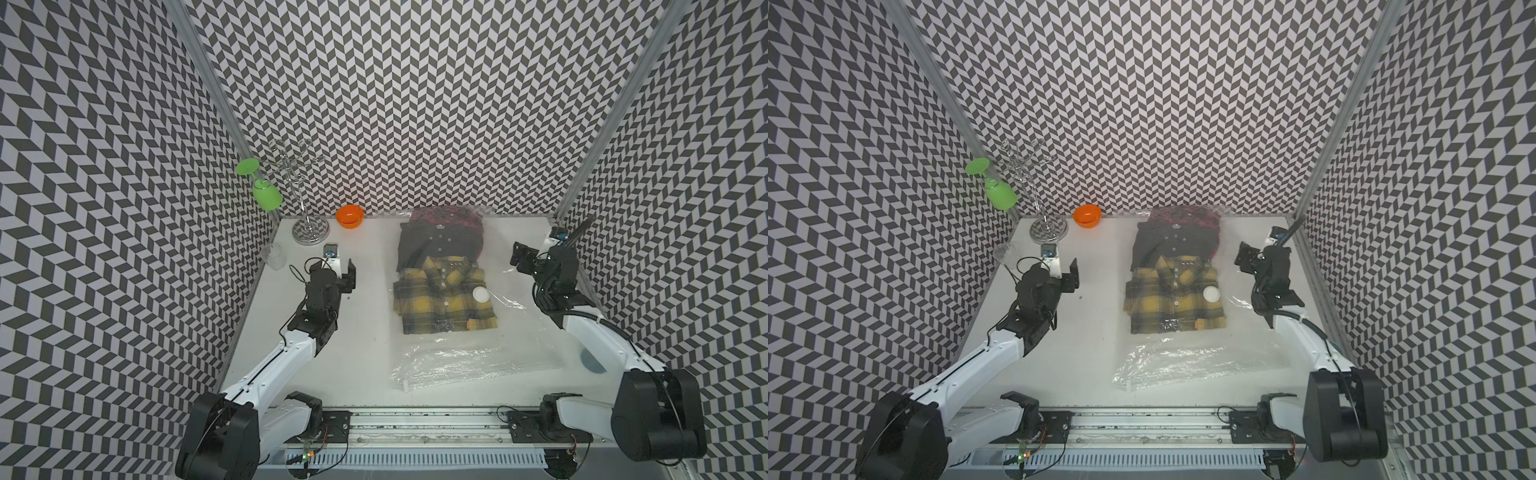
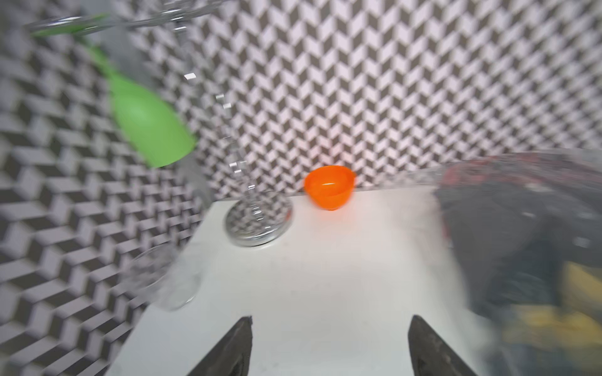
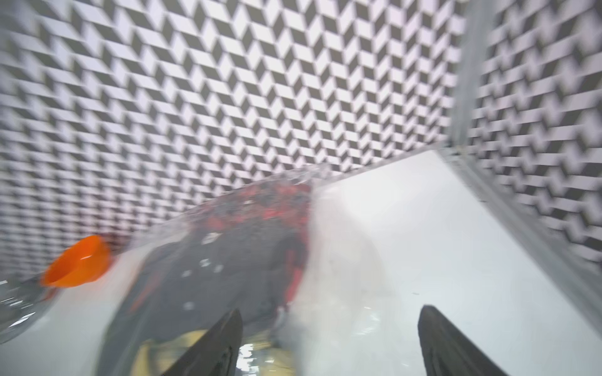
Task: Place the folded shirt into the vacuum bag
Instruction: Reset both arms
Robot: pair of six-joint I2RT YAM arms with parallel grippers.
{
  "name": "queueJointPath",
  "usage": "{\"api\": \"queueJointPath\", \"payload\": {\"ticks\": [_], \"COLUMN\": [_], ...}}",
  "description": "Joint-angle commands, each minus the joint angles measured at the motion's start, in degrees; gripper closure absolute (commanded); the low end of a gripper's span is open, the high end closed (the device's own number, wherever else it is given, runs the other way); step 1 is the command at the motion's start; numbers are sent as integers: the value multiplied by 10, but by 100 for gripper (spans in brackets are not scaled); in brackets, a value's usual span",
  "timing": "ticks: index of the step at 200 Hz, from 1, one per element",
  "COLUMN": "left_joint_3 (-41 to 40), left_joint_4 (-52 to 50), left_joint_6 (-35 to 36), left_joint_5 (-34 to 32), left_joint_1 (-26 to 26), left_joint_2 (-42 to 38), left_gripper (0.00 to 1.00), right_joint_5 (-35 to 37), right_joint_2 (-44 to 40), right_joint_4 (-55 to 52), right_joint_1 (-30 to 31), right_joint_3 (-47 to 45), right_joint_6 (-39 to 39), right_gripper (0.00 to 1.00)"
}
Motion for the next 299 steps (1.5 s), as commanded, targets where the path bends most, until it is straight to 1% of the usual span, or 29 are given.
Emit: {"api": "queueJointPath", "payload": {"ticks": [1,16,19,25,29,32,38,42,50,56,65,76,81,89,99,112,118,124,135,151,161,173,180,190,200,217,253,277,299], "left_joint_3": [-27,-58,-65,-80,-90,-96,-109,-111,-100,-106,-118,-108,-122,-144,-158,-175,-179,-177,-178,-181,-173,-203,-206,-199,-200,-204,-203,-206,-203], "left_joint_4": [140,183,193,215,234,250,282,296,284,317,379,350,387,441,492,552,554,536,536,549,533,601,619,602,587,615,607,615,602], "left_joint_6": [-65,-76,-77,-80,-80,-79,-83,-70,-62,-51,-25,-12,-1,2,-1,-5,-15,-23,-22,-15,-2,13,15,14,12,18,16,25,22], "left_joint_5": [-96,-102,-103,-106,-104,-97,-79,-56,-50,-45,-13,36,56,77,112,159,159,152,154,137,71,30,33,33,28,26,25,46,47], "left_joint_1": [39,52,53,55,56,59,65,72,73,75,81,84,89,95,110,129,135,137,138,127,96,74,77,76,72,72,72,73,73], "left_joint_2": [41,64,67,73,79,84,99,111,138,163,191,183,186,199,229,257,253,245,243,248,246,252,259,255,248,257,256,258,253], "left_gripper": [23,21,14,11,3,1,0,0,0,0,0,0,0,0,1,1,0,0,0,0,0,0,0,0,0,0,1,0,0], "right_joint_5": [104,118,121,127,131,130,126,124,122,119,106,83,76,49,-9,-25,-11,10,11,10,12,11,10,10,11,10,11,11,10], "right_joint_2": [46,57,58,62,62,63,64,65,71,76,79,89,100,120,146,185,179,170,150,166,177,176,171,169,169,173,174,174,175], "right_joint_4": [104,209,232,273,295,311,338,359,407,447,490,498,507,562,593,683,669,617,544,609,646,641,628,620,623,630,635,634,635], "right_joint_1": [8,10,9,10,9,9,9,9,9,7,3,-2,-2,-3,-3,-3,-3,-4,-2,-2,-2,-2,-2,-2,-2,-2,-1,-2,-2], "right_joint_3": [-54,-111,-125,-148,-159,-169,-185,-194,-214,-228,-245,-247,-248,-256,-280,-291,-286,-270,-243,-256,-279,-277,-274,-272,-272,-275,-276,-276,-276], "right_joint_6": [-37,-36,-35,-32,-30,-30,-38,-45,-59,-67,-72,-78,-80,-91,-119,-133,-127,-112,-113,-117,-118,-118,-118,-118,-119,-119,-119,-119,-120], "right_gripper": [15,15,15,15,15,15,15,14,14,14,12,9,8,0,1,1,1,1,1,1,1,1,1,1,1,1,1,1,1]}}
